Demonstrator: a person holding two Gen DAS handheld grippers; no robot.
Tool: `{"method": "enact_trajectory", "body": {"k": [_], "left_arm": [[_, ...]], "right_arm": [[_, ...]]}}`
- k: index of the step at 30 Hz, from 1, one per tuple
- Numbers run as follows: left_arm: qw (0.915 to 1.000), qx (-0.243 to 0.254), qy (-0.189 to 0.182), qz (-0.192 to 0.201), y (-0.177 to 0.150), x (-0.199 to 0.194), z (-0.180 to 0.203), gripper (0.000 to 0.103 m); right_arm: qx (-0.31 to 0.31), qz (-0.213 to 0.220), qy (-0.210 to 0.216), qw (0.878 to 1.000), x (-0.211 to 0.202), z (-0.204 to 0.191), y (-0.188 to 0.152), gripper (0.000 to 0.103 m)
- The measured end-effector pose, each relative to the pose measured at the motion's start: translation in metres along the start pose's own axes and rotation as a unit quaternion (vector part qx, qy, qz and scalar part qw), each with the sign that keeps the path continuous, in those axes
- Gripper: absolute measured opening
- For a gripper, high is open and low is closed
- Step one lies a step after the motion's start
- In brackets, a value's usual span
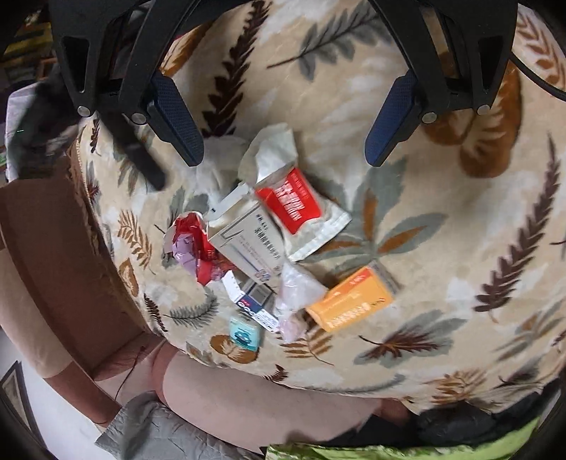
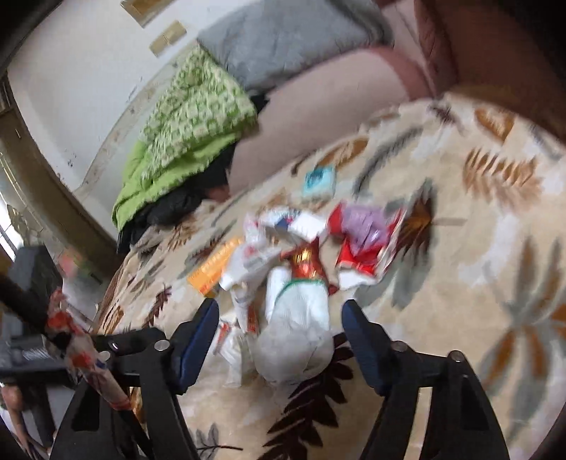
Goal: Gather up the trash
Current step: 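Grasp the white glove with the right tool while the left tool grasps the red snack packet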
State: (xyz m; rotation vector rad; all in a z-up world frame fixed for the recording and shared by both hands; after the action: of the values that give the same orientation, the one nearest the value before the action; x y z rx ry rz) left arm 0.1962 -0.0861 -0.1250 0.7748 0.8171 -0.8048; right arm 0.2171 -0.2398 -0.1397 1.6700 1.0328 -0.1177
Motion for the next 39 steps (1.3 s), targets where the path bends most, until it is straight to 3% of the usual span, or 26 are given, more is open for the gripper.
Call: {"method": "enact_trajectory", "body": {"k": [5, 7, 8, 10, 12, 17, 21, 23, 26, 28, 29, 31, 32, 33, 34, 36, 39], "left_arm": [[0.9991, -0.018, -0.018, -0.035, -0.008, 0.022, -0.005, 0.092], [0.9988, -0.025, -0.018, -0.039, -0.006, 0.027, -0.008, 0.092], [0.9987, -0.027, -0.018, -0.040, -0.005, 0.029, -0.009, 0.092], [0.9987, -0.025, -0.013, -0.042, -0.004, 0.035, -0.008, 0.092], [0.9989, -0.021, -0.007, -0.041, -0.003, 0.040, -0.005, 0.092], [0.9987, 0.001, 0.015, -0.049, -0.005, 0.057, 0.005, 0.090], [0.9974, -0.009, 0.040, -0.060, -0.006, 0.069, -0.007, 0.066], [0.9964, -0.030, 0.028, -0.075, -0.008, 0.072, -0.013, 0.059], [0.9960, -0.040, 0.002, -0.080, -0.009, 0.069, -0.009, 0.037], [0.9965, -0.036, 0.001, -0.075, -0.011, 0.065, -0.007, 0.034], [0.9971, -0.034, 0.005, -0.067, -0.012, 0.063, -0.007, 0.033], [0.9976, -0.028, 0.006, -0.063, -0.014, 0.060, -0.006, 0.032], [0.9979, -0.025, 0.009, -0.059, -0.013, 0.058, -0.006, 0.032], [0.9982, -0.024, 0.011, -0.054, -0.012, 0.056, -0.007, 0.031], [0.9985, -0.023, 0.010, -0.049, -0.011, 0.054, -0.006, 0.031], [0.9988, -0.026, 0.000, -0.043, -0.009, 0.047, -0.006, 0.031], [0.9992, -0.026, -0.012, -0.027, -0.005, 0.035, -0.006, 0.031]], "right_arm": [[-0.014, -0.039, 0.018, 0.999, 0.028, -0.004, -0.025, 0.061], [-0.024, -0.054, 0.010, 0.998, 0.032, -0.003, -0.033, 0.043], [-0.025, -0.060, 0.005, 0.998, 0.032, -0.001, -0.036, 0.041], [-0.014, -0.059, 0.009, 0.998, 0.027, 0.006, -0.038, 0.016], [0.014, -0.037, 0.018, 0.999, 0.014, 0.013, -0.035, 0.009], [0.023, -0.006, 0.010, 1.000, -0.009, 0.021, -0.028, 0.008], [0.023, -0.007, 0.008, 1.000, -0.009, 0.022, -0.029, 0.008], [0.019, -0.011, 0.003, 1.000, -0.005, 0.021, -0.030, 0.008], [0.014, -0.019, 0.005, 1.000, 0.000, 0.018, -0.032, 0.009], [0.012, -0.026, -0.003, 1.000, 0.004, 0.019, -0.036, 0.012], [0.012, -0.029, -0.007, 0.999, 0.006, 0.021, -0.037, 0.017], [0.013, -0.042, -0.008, 0.999, 0.014, 0.022, -0.043, 0.059], [0.012, -0.050, -0.012, 0.999, 0.018, 0.023, -0.047, 0.066], [0.008, -0.056, -0.020, 0.998, 0.021, 0.025, -0.050, 0.059], [0.005, -0.056, -0.027, 0.998, 0.021, 0.027, -0.051, 0.044], [0.011, -0.057, -0.019, 0.998, 0.020, 0.027, -0.051, 0.030], [0.022, -0.044, -0.013, 0.999, 0.015, 0.030, -0.048, 0.021]]}}
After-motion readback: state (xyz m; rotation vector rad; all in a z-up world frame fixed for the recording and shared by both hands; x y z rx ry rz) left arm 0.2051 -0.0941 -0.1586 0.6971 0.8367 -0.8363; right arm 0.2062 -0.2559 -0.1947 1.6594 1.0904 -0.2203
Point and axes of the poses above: each gripper's, at about its wrist camera, not at the fingertips, and x roughly the way its jaws point, z to its right, y to its top, the point moved 10 cm from there along x, roughly the way its jaws point, and after that the axes turned 15 degrees about -x, right-handed, at the moved point
